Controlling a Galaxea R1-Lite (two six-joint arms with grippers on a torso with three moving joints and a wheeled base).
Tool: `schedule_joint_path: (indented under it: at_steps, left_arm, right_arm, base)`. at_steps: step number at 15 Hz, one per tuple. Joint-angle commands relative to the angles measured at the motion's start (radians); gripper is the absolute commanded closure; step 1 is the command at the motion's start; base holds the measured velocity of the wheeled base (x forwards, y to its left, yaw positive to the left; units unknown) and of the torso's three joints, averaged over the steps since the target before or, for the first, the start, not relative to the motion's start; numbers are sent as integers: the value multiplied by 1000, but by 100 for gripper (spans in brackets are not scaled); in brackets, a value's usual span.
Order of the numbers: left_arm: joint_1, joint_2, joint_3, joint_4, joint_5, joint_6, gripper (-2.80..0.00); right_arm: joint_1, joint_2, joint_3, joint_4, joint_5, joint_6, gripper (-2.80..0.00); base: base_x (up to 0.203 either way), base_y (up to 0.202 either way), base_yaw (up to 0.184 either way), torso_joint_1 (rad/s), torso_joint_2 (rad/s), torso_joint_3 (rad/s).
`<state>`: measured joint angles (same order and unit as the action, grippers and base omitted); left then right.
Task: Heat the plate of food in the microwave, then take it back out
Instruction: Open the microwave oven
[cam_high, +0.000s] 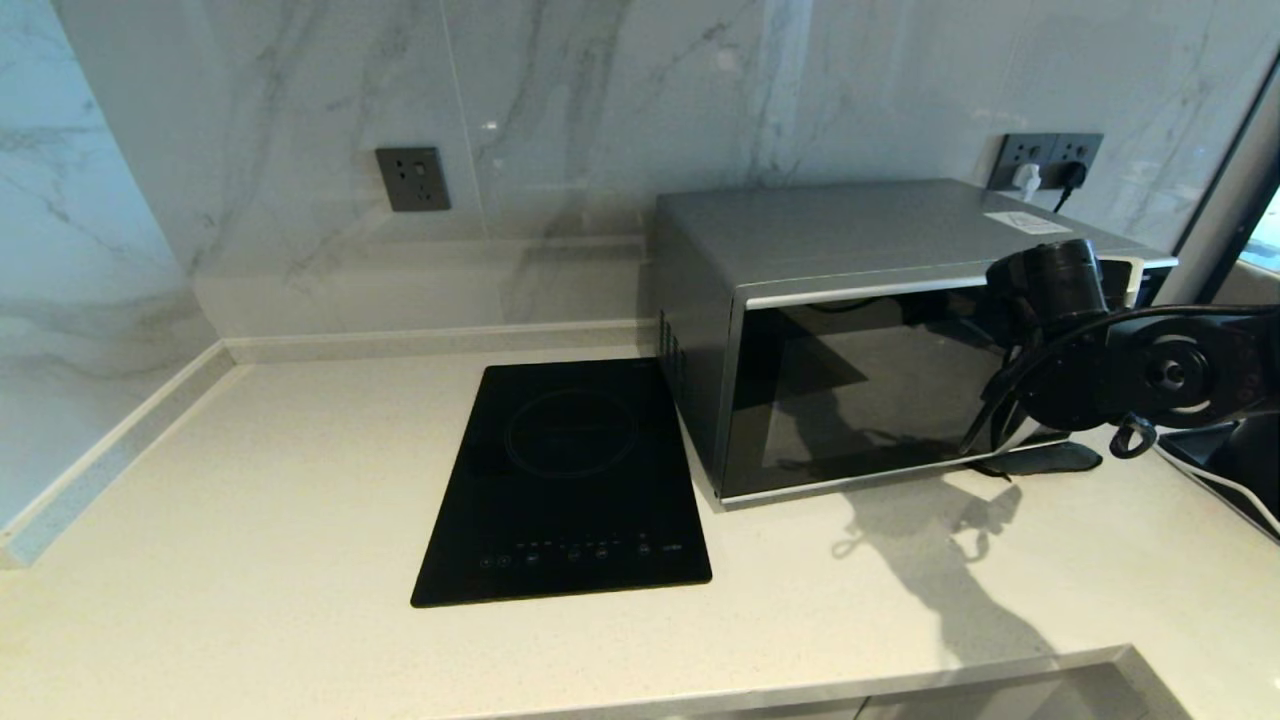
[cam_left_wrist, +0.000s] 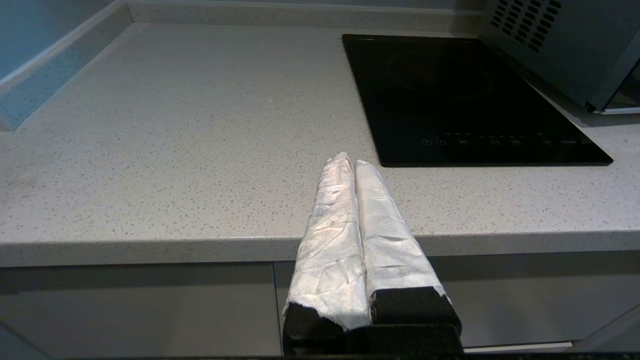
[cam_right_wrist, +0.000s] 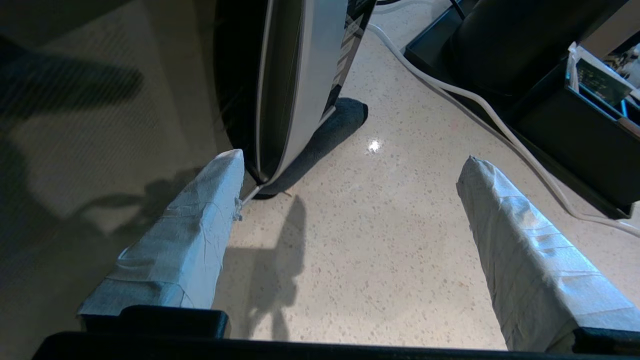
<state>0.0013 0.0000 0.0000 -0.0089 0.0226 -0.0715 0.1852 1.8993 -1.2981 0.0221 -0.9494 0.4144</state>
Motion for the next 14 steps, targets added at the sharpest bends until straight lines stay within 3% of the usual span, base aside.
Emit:
schedule_joint_path:
  at_steps: [1,11,14]
  left_arm:
    - [0,2,0,0,0,-1,0]
    - [0,2,0,0,0,-1,0]
    - [0,2,0,0,0,-1,0]
  right_arm:
    - [-32,30,-32,-2,5,-11,-280]
    - [-107,92,-94,-4,61,-17,-280]
    - [-118,118,-100,-63,61,-32,-280]
  base:
    - [0,0,0,0,0,0]
    - [0,0,0,0,0,0]
    - [0,0,0,0,0,0]
